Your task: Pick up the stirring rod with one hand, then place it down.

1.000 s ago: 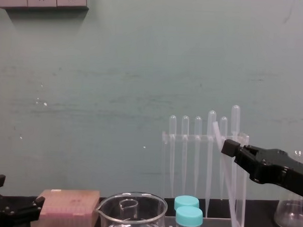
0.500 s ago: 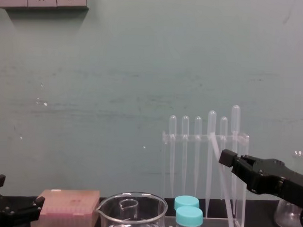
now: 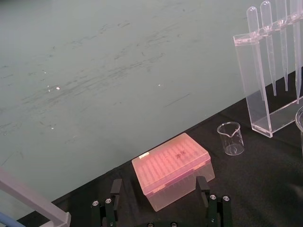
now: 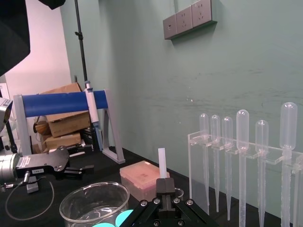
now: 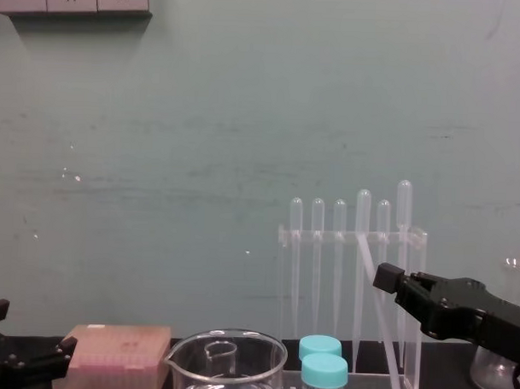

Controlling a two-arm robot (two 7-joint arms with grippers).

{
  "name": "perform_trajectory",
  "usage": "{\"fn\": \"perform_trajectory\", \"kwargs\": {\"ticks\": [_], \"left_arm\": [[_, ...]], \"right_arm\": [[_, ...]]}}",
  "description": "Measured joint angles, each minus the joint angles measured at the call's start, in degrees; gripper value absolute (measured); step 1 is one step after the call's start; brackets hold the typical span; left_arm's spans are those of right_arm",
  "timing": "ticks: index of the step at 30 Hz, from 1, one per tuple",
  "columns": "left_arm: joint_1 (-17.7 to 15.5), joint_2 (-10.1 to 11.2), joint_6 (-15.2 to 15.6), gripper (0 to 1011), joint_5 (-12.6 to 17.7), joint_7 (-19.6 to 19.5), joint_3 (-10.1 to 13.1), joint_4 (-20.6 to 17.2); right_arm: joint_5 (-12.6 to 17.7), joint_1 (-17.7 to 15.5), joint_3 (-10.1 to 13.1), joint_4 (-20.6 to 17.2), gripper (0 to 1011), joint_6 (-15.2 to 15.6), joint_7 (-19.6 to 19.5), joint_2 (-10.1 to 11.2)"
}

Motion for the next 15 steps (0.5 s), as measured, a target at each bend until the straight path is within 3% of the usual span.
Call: {"fn": "perform_trajectory", "kwargs": {"ticks": [5,15], "left_arm": [[0.0,0.0,0.0,1000,0.0,0.0,0.0,0.0],[0.0,0.0,0.0,1000,0.0,0.0,0.0,0.0]], "right_arm": [[0.05,0.0,0.0,0.0,33,0.01,-0.02,0.01],[0.14,-0.04,0.0,-0.01,330,0.05,-0.03,0.06]]}}
